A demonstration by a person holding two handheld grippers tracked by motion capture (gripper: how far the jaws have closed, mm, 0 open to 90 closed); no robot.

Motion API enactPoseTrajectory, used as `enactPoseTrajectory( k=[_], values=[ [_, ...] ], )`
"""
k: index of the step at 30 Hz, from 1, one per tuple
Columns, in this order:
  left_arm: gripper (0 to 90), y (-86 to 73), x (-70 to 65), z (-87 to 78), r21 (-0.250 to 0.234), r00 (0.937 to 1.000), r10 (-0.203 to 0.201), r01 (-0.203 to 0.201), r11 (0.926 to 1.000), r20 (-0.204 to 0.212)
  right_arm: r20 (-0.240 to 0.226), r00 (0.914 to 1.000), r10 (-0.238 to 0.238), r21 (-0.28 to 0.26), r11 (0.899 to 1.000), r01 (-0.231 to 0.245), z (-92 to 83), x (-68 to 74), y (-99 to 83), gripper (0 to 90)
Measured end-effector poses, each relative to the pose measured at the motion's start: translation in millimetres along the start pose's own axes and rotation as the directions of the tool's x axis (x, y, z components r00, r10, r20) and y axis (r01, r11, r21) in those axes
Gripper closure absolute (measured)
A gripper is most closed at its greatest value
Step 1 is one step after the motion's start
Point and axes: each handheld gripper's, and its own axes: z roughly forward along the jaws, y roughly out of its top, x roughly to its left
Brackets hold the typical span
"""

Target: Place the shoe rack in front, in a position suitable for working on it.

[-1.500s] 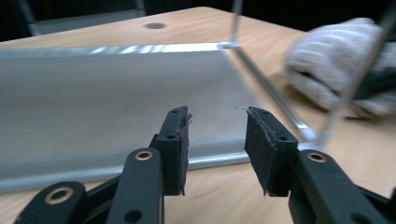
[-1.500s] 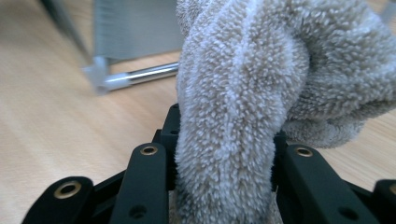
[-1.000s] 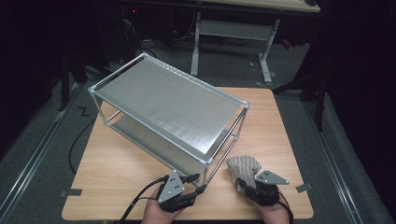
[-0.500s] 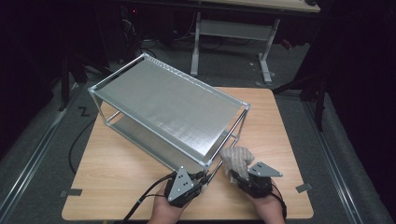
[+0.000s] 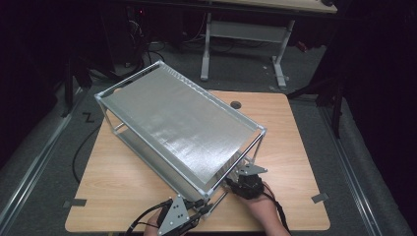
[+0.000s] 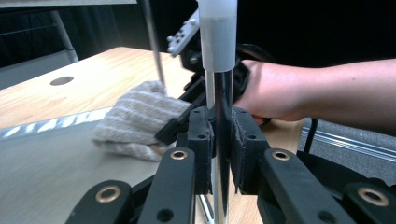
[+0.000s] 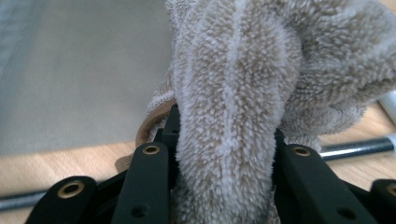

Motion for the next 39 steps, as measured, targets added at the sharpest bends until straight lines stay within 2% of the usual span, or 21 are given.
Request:
enactPoseTrajectory(
  k=[1,3,4,6,8,9,10,11,13,16,17,18,19,22,23,25,26,29,32,34,39],
  values=[
    [79.4,-0.2,3.9,-0.5,0.004,0.9995,0.003,-0.003,1.0,-0.031,0.009,0.9999,-0.01,-0.001,1.0,0.01,-1.0,-0.4,-1.0,66.4],
    [79.7,-0.9,10.9,-0.9,0.003,0.9985,-0.028,0.029,0.9996,-0.048,0.01,0.9999,0.003,0.002,1.0,-0.003,-1.8,-1.2,-1.7,66.2],
    [79.8,-0.9,10.9,-0.9,0.003,0.9985,-0.028,0.029,0.9996,-0.048,0.01,0.9999,0.003,0.002,1.0,-0.003,-1.8,-1.2,-1.7,66.2],
    [80.1,-1.4,19.8,1.0,-0.004,0.9968,-0.062,0.062,0.9981,-0.051,0.027,0.9996,-0.004,-0.016,1.0,0.004,-4.6,-3.7,-2.0,65.7],
    [80.0,-1.1,21.9,2.5,-0.003,0.9967,-0.061,0.061,0.9982,-0.053,0.034,0.9994,-0.003,-0.03,1.0,0.004,-8.5,-3.1,-2.3,65.4],
    [80.1,-0.9,25.7,6.4,-0.008,0.9965,-0.065,0.064,0.9979,-0.052,0.027,0.9996,-0.002,-0.076,0.997,0.004,-20.6,-1.6,-4.7,65.2],
    [80.2,-0.9,25.7,6.4,-0.008,0.9965,-0.065,0.064,0.9979,-0.052,0.027,0.9996,-0.002,-0.076,0.997,0.004,-20.6,-1.6,-4.7,65.2],
    [80.2,-0.1,26.9,9.9,-0.011,0.9965,-0.067,0.066,0.9977,-0.051,0.02,0.9998,-0.004,-0.107,0.994,0.006,-32.3,2.5,-9.1,64.9],
    [80.1,-0.6,26.0,11.9,-0.019,0.9963,-0.067,0.066,0.9977,-0.054,0.007,0.9999,-0.012,-0.134,0.991,0.013,-41.1,7.7,-14.4,64.7],
    [80.2,-2.3,24.7,12.5,-0.034,0.9956,-0.072,0.07,0.997,-0.06,-0.038,0.9988,-0.029,-0.157,0.987,0.023,-48.9,19.9,-22.5,64.4],
    [80.2,-2.7,24.5,11.7,-0.035,0.9957,-0.071,0.069,0.997,-0.06,-0.069,0.9971,-0.031,-0.158,0.987,0.019,-49.3,24.8,-23.9,64.3],
    [80.1,-2.7,24.5,11.7,-0.035,0.9957,-0.071,0.069,0.997,-0.06,-0.069,0.9971,-0.031,-0.158,0.987,0.019,-49.3,24.8,-23.9,64.3],
    [80.1,-3.6,24.7,10.2,-0.037,0.9959,-0.069,0.067,0.997,-0.059,-0.13,0.9893,-0.067,-0.148,0.988,0.048,-45.4,39.5,-26.4,64.1],
    [79.8,-6.0,24.4,9.1,-0.05,0.9952,-0.08,0.077,0.9958,-0.057,-0.15,0.9845,-0.092,-0.125,0.989,0.073,-40.3,49.1,-27.1,63.7],
    [78.6,-6.9,24.3,9.4,-0.053,0.9947,-0.088,0.085,0.9949,-0.053,-0.163,0.9778,-0.131,-0.072,0.99,0.121,-27.7,60.4,-28.5,59.6],
    [75.6,-7.3,24.1,9.6,-0.046,0.9949,-0.089,0.086,0.9952,-0.048,-0.159,0.9782,-0.133,-0.053,0.991,0.126,-22.5,62.9,-29.0,55.3],
    [73.2,-8.6,22.9,9.7,-0.043,0.9943,-0.087,0.084,0.9955,-0.061,-0.17,0.9783,-0.118,-0.058,0.992,0.11,-22.0,62.9,-28.0,51.7],
    [72.0,-11.1,22.8,10.6,-0.039,0.9944,-0.094,0.092,0.995,-0.049,-0.176,0.9778,-0.114,-0.063,0.993,0.104,-23.0,61.7,-26.8,47.9],
    [76.7,-11.7,21.6,11.2,-0.028,0.995,-0.072,0.07,0.9971,-0.069,-0.172,0.9787,-0.112,-0.068,0.992,0.102,-22.6,61.4,-27.4,53.8],
    [80.3,-11.5,24.3,10.6,-0.026,0.9952,-0.083,0.082,0.9963,-0.051,-0.16,0.9798,-0.12,-0.065,0.992,0.111,-20.4,61.2,-28.3,58.9],
    [80.4,-11.7,23.4,10.5,-0.026,0.9948,-0.085,0.083,0.9962,-0.057,-0.139,0.9858,-0.094,-0.055,0.995,0.087,-20.0,53.7,-28.2,58.6]
  ],
)
